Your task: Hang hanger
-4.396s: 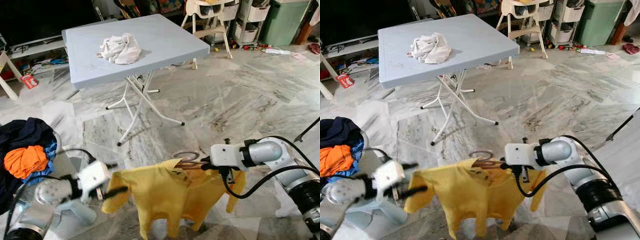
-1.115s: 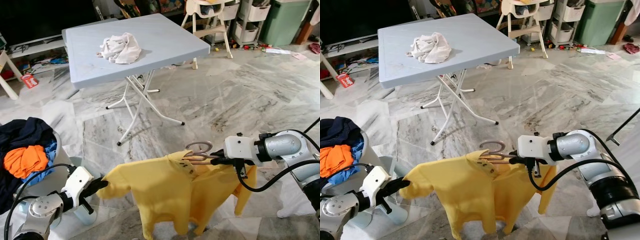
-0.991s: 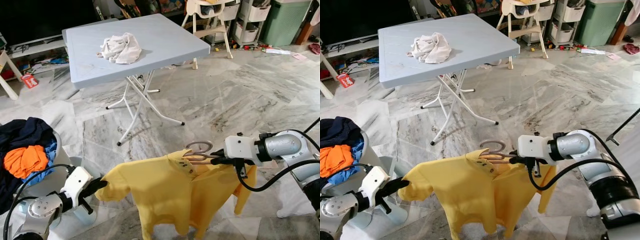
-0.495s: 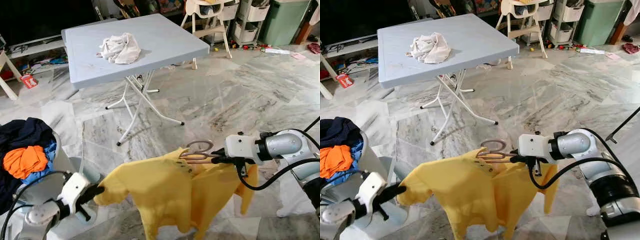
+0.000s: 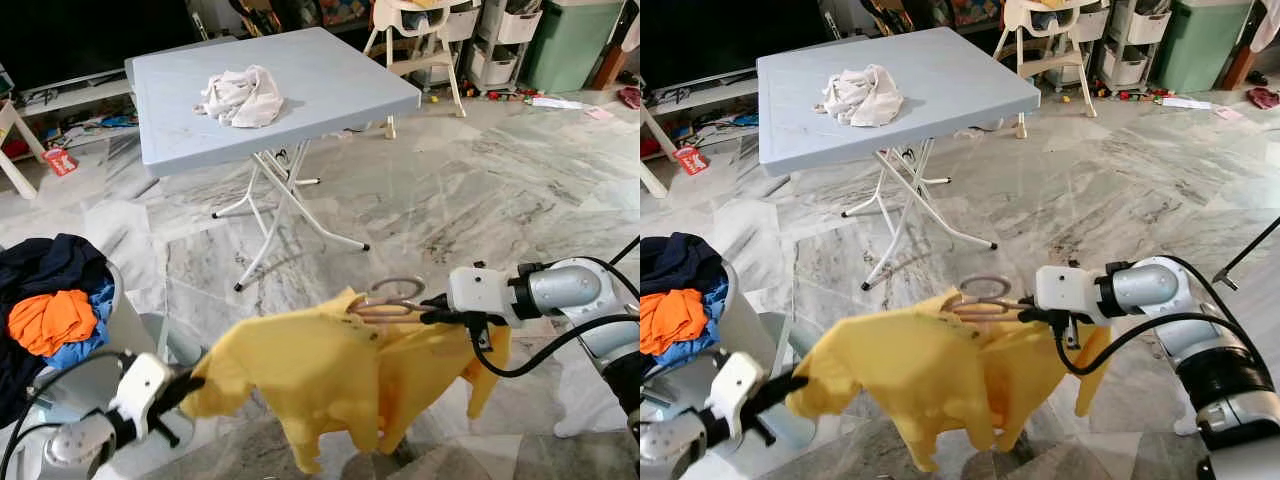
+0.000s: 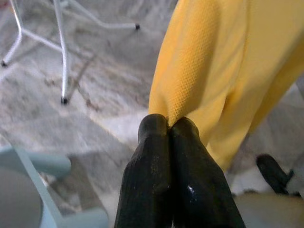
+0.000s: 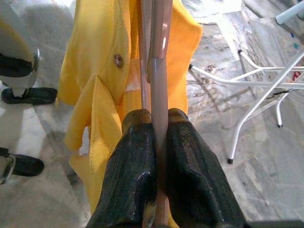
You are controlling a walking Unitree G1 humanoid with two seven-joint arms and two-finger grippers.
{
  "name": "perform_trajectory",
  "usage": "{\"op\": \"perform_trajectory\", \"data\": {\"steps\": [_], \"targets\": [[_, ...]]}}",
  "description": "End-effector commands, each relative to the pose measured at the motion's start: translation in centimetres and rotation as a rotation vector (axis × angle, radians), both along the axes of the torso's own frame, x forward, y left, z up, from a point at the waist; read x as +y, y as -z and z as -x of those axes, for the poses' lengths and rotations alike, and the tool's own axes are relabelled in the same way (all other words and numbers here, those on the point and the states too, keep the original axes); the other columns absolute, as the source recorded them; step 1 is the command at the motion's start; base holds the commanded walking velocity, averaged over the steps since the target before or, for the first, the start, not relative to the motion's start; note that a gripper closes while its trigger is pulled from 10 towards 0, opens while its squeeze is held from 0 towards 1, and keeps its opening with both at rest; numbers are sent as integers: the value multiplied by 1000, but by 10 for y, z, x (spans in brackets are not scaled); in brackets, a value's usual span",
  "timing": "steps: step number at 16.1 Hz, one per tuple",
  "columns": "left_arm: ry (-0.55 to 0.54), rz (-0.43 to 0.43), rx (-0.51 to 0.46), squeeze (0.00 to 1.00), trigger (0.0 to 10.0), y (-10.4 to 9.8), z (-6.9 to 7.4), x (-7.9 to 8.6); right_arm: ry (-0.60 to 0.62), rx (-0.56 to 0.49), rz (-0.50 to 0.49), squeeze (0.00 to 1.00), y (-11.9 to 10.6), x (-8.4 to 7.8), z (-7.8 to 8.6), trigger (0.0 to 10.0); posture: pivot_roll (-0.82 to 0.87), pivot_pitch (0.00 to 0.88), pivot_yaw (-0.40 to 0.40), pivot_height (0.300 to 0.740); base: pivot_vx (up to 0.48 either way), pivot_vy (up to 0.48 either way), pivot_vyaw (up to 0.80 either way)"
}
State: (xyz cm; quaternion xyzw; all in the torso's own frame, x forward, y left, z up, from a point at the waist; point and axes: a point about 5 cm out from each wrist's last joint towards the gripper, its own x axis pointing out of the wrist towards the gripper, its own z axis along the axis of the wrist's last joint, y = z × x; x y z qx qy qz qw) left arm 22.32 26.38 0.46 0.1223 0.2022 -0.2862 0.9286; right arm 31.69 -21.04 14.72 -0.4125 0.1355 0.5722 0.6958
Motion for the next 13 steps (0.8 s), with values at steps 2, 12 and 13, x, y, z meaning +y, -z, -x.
{"op": "perform_trajectory", "data": {"steps": [2, 12, 13], "targets": [[20, 29, -73, 1000, 10000, -16, -15, -4, -4, -54, -41, 0, -11, 4, -5, 0, -9, 25, 66, 740, 0, 0, 0], [-39, -51, -273, 1000, 10000, -61, -39, 17, 119, -139, -100, 0, 2, 8, -12, 0, 2, 17, 70, 740, 0, 0, 0], [-75, -33, -291, 1000, 10000, -62, -41, 16, 144, -152, -110, 0, 4, 9, -14, 0, 3, 17, 69, 740, 0, 0, 0]]}}
